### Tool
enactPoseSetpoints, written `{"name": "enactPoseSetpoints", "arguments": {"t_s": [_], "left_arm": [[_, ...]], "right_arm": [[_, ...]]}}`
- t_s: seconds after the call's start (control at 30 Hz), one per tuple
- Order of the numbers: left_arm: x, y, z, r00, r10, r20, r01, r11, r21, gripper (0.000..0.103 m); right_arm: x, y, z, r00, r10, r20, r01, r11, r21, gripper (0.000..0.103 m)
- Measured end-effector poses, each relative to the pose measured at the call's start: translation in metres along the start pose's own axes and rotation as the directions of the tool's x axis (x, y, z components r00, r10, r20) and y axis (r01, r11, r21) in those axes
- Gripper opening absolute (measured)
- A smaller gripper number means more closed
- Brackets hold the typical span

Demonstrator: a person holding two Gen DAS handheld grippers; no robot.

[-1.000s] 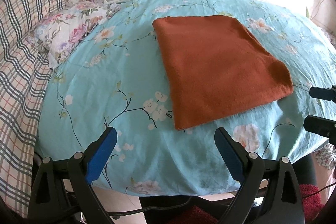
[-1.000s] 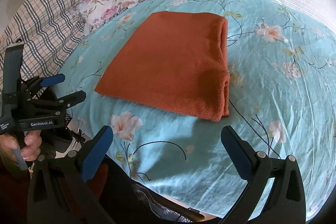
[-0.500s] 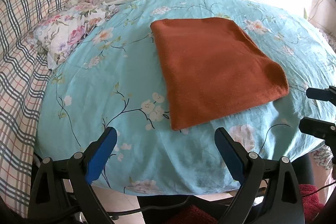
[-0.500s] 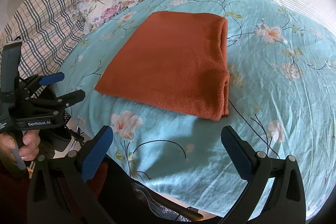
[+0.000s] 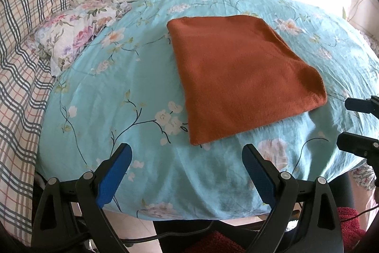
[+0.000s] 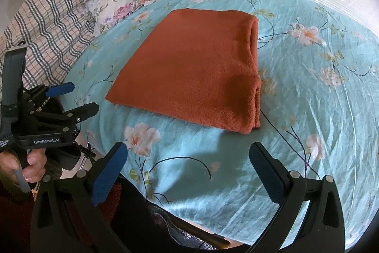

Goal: Fold small clothes

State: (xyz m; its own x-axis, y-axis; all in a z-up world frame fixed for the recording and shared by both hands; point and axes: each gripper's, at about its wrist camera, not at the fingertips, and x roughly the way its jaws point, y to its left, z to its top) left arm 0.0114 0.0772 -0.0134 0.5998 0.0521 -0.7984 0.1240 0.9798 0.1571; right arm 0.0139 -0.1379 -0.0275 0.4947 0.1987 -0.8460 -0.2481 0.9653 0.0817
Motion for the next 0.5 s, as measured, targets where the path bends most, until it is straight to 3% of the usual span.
{"name": "enactPoseSetpoints", "arguments": {"t_s": [0.5], "left_arm": [[0.0076,0.0025,-0.0023,1.0,0.001,-0.019,-0.001,1.0,-0.007,0.095]], "right_arm": [[0.004,0.001,-0.0007,1.0,0.0,-0.008,0.0,1.0,0.0,0.102]]}}
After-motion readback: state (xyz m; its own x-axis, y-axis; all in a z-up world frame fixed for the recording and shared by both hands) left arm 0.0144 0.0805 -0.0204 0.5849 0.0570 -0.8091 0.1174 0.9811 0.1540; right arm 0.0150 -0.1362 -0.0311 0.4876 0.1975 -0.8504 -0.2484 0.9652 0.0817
